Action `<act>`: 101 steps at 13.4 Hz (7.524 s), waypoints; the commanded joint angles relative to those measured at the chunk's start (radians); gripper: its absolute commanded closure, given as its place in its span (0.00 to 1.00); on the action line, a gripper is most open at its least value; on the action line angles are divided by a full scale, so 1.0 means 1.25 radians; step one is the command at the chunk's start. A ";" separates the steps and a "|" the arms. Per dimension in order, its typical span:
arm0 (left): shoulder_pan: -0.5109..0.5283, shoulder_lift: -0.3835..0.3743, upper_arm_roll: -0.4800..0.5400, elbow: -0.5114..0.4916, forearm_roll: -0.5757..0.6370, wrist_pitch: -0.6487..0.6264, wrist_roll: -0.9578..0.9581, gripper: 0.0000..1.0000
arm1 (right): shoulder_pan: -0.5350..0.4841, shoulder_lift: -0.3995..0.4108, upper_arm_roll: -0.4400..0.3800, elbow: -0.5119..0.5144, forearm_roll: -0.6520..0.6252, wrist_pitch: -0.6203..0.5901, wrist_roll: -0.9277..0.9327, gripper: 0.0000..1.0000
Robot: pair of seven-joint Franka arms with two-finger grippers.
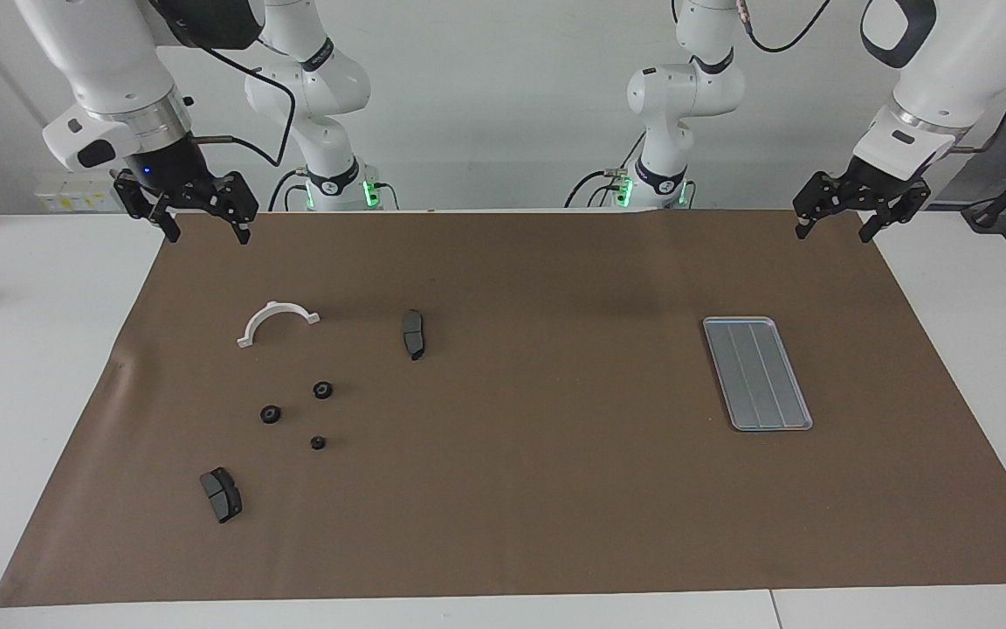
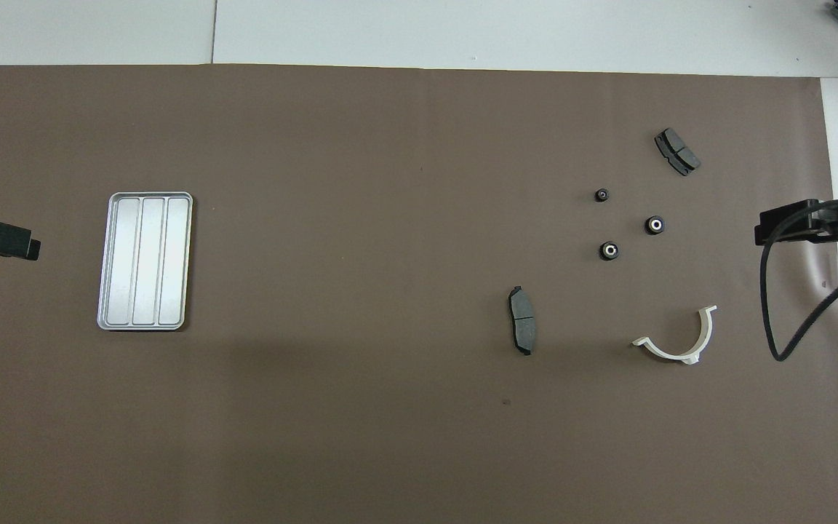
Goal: Pick bearing gear from pile to tray
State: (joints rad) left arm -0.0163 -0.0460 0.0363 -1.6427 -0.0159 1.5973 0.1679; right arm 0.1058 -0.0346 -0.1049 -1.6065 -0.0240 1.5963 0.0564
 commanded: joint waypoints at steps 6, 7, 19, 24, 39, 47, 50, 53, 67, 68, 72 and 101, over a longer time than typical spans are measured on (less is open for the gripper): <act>0.011 -0.020 -0.005 -0.019 -0.008 -0.005 -0.003 0.00 | -0.007 -0.020 0.002 -0.029 -0.002 0.002 -0.016 0.00; 0.011 -0.020 -0.005 -0.019 -0.008 -0.005 -0.003 0.00 | -0.007 -0.023 0.002 -0.035 -0.002 0.011 -0.022 0.00; 0.011 -0.020 -0.005 -0.019 -0.008 -0.005 -0.003 0.00 | -0.053 0.182 0.002 -0.224 0.049 0.469 -0.184 0.00; 0.011 -0.020 -0.005 -0.019 -0.008 -0.005 -0.003 0.00 | -0.048 0.267 0.003 -0.264 0.049 0.632 -0.200 0.00; 0.011 -0.020 -0.005 -0.019 -0.008 -0.005 -0.003 0.00 | -0.050 0.346 0.005 -0.261 0.079 0.661 -0.241 0.11; 0.011 -0.020 -0.005 -0.019 -0.008 -0.005 -0.003 0.00 | -0.050 0.347 0.005 -0.266 0.081 0.663 -0.239 0.40; 0.011 -0.020 -0.005 -0.019 -0.008 -0.005 -0.003 0.00 | -0.050 0.343 0.005 -0.273 0.082 0.655 -0.239 0.40; 0.011 -0.020 -0.005 -0.019 -0.008 -0.005 -0.003 0.00 | -0.050 0.343 0.005 -0.278 0.081 0.655 -0.239 0.42; 0.011 -0.020 -0.005 -0.019 -0.008 -0.005 -0.003 0.00 | 0.067 0.300 0.009 -0.082 0.081 0.463 -0.065 1.00; 0.011 -0.020 -0.005 -0.019 -0.008 -0.005 -0.003 0.00 | 0.094 0.303 0.010 -0.066 0.079 0.463 -0.016 1.00; 0.011 -0.020 -0.005 -0.019 -0.008 -0.005 -0.003 0.00 | 0.233 0.316 0.010 -0.046 0.081 0.516 0.212 1.00; -0.003 -0.029 -0.009 -0.022 -0.008 -0.067 -0.005 0.00 | 0.189 0.249 -0.022 -0.206 0.006 0.533 0.050 0.00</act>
State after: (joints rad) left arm -0.0182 -0.0531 0.0245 -1.6434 -0.0163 1.5303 0.1678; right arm 0.4007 0.3381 -0.1506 -1.7292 -0.0200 2.2185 0.2683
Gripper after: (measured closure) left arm 0.000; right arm 0.000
